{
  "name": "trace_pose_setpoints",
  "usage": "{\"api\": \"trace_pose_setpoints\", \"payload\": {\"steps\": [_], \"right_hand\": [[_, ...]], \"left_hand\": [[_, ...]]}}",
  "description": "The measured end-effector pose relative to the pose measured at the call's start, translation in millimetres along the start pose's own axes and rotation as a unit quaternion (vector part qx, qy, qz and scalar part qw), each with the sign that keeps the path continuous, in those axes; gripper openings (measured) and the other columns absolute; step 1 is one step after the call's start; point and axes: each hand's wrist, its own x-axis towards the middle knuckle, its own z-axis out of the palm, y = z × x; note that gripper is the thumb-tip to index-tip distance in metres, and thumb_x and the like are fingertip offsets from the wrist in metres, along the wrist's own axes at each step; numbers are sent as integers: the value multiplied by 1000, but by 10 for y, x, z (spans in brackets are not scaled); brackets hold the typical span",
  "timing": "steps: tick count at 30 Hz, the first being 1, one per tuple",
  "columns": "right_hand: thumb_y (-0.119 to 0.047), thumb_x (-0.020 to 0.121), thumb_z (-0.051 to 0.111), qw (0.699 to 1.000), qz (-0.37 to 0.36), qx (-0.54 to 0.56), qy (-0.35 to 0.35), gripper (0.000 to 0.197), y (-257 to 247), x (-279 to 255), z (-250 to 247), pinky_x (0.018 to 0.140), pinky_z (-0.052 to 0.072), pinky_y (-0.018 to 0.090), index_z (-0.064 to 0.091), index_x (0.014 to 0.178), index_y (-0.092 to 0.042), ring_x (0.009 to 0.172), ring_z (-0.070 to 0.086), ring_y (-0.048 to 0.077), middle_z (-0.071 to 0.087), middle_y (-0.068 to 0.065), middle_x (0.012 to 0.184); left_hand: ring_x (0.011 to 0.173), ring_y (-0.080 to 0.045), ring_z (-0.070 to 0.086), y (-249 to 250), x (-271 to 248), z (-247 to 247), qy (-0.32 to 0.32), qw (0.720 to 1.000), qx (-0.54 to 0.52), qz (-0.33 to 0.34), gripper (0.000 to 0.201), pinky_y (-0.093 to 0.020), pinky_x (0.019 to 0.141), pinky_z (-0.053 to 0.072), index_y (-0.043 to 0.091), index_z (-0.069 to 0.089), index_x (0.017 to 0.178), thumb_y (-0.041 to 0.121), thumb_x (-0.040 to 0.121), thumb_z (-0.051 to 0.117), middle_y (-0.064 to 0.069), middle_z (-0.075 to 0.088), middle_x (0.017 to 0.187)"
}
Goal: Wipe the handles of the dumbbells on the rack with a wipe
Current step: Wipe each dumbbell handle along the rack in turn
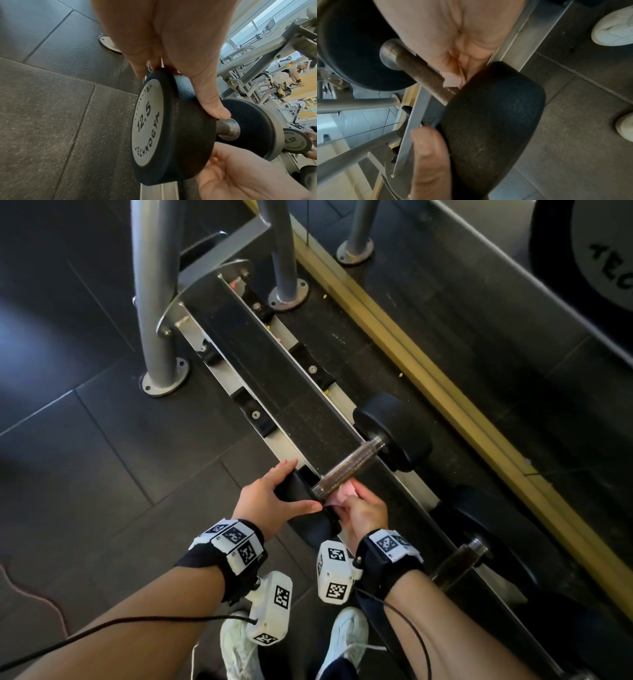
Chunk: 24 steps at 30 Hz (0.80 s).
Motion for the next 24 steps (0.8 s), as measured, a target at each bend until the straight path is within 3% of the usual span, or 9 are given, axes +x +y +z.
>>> {"api": "trace_pose_setpoints", "payload": {"steps": [2, 4, 9, 11, 14, 16, 19, 21, 24], "right_hand": [[6, 95, 51, 1000, 2, 6, -22, 41, -18, -17, -72, 73, 60, 27, 79, 83, -22, 92, 74, 22, 77, 9, 94], [8, 94, 49, 999, 14, 6, -36, 47, -42, -26, -122, 72, 59, 24, 80, 83, -25, 94, 74, 19, 77, 5, 96], [13, 90, 47, 998, 35, 45, 16, 39, -43, 174, -35, 76, 60, 25, 75, 86, -13, 90, 70, 19, 74, 7, 91], [7, 92, 47, 999, 24, -8, 24, 37, 3, 204, 69, 84, 58, 31, 78, 85, -13, 87, 67, 23, 74, 8, 92], [-4, 96, 49, 993, -8, -118, 15, 41, 88, 136, 36, 82, 53, 34, 75, 71, -22, 78, 66, 21, 72, -1, 74], [-1, 94, 52, 986, -10, -166, -2, 33, 77, 82, -36, 85, 55, 37, 75, 76, -18, 84, 70, 27, 74, 5, 79], [9, 91, 53, 998, 29, -13, 54, 28, -110, 163, -95, 71, 59, 29, 73, 99, -9, 87, 73, 27, 75, 15, 91], [11, 91, 52, 990, 34, 105, 91, 29, -293, 283, -128, 67, 60, 27, 66, 114, 0, 95, 72, 27, 72, 19, 106], [15, 90, 49, 975, -7, 190, 115, 33, -403, 372, -128, 64, 60, 24, 65, 116, 2, 101, 68, 30, 67, 25, 113]], "left_hand": [[138, -7, 40, 0, -1, -4, -1, 1000, -6, 2, 95, -23, 113, 33, 45, 41, 145, 51, 62, 87, 17, 40, 153], [140, -7, 38, -2, 6, -8, -3, 1000, 0, 4, 95, -23, 114, 31, 44, 40, 146, 50, 63, 87, 17, 39, 154], [138, -8, 42, 3, 8, -11, -3, 1000, 18, 1, 96, -26, 113, 35, 47, 38, 145, 55, 62, 85, 18, 38, 153], [135, -8, 45, -9, 10, -13, -2, 1000, 15, -2, 97, -27, 112, 39, 49, 38, 144, 56, 60, 85, 19, 40, 152], [134, -8, 46, -19, 14, -3, 3, 1000, 10, -5, 96, -27, 111, 39, 50, 39, 144, 56, 60, 86, 18, 42, 151], [135, -7, 44, -19, 9, 2, 6, 1000, 12, -2, 96, -24, 112, 36, 49, 40, 144, 56, 60, 86, 19, 41, 152], [138, -6, 41, -11, 2, -5, 4, 1000, 7, -3, 97, -24, 114, 33, 48, 40, 144, 56, 59, 86, 19, 40, 152], [139, -8, 40, -3, 4, -12, -4, 1000, 7, -6, 98, -29, 116, 34, 49, 38, 145, 56, 60, 86, 18, 39, 153], [140, -10, 39, -2, 9, -13, -7, 1000, 9, -7, 98, -34, 116, 35, 49, 36, 145, 56, 61, 85, 17, 40, 153]]}}
